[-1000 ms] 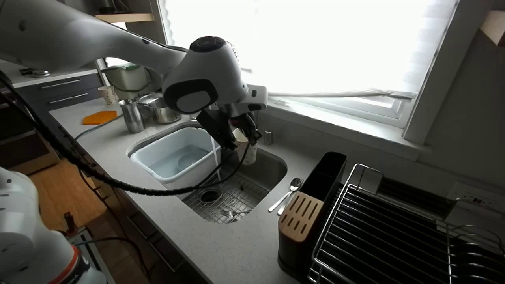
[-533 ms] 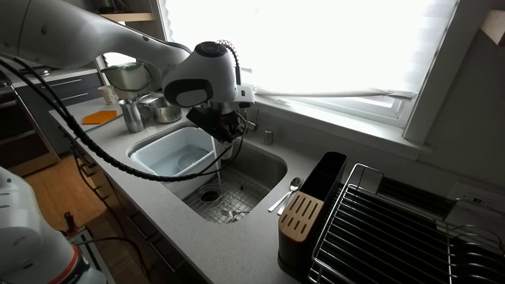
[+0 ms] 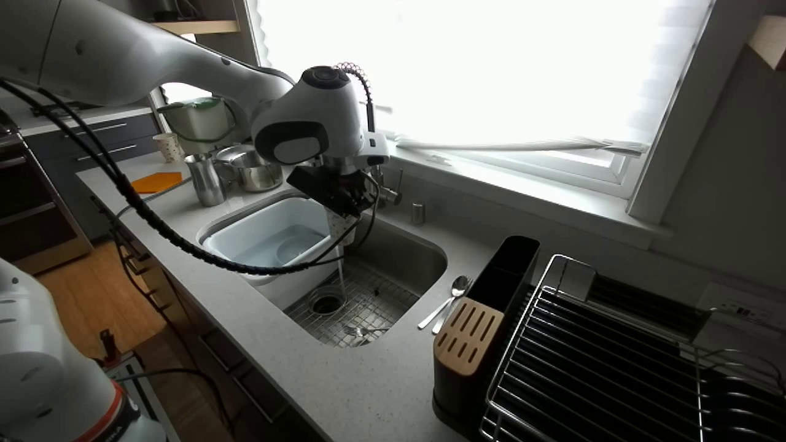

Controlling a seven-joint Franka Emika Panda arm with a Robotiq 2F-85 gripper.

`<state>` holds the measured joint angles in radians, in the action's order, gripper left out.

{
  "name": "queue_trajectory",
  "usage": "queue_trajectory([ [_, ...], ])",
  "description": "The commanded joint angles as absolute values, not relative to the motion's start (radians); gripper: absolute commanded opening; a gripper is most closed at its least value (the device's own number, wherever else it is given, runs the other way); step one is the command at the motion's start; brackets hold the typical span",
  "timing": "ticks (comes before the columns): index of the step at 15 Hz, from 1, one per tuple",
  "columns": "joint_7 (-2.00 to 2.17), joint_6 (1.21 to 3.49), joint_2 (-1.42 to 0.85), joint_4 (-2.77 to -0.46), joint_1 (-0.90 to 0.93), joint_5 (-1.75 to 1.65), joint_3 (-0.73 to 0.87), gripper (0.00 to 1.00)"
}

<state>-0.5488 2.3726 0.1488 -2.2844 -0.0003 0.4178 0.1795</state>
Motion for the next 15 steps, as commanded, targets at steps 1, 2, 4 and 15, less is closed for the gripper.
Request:
queue_trajectory([
  [1, -0.548, 2.359, 0.117, -2.276, -0.013, 0.374, 0.158, 0.01],
  [2, -0.542, 2.368, 0.112, -2.277, -0.015, 0.362, 0.153, 0.01],
  [4, -0.555, 2.371, 0.101, -2.276, -0.011, 0.371, 0.148, 0.01],
  [15, -0.563, 2.379, 0.073, -2.264, -0.007, 0.404, 0.118, 0.01],
])
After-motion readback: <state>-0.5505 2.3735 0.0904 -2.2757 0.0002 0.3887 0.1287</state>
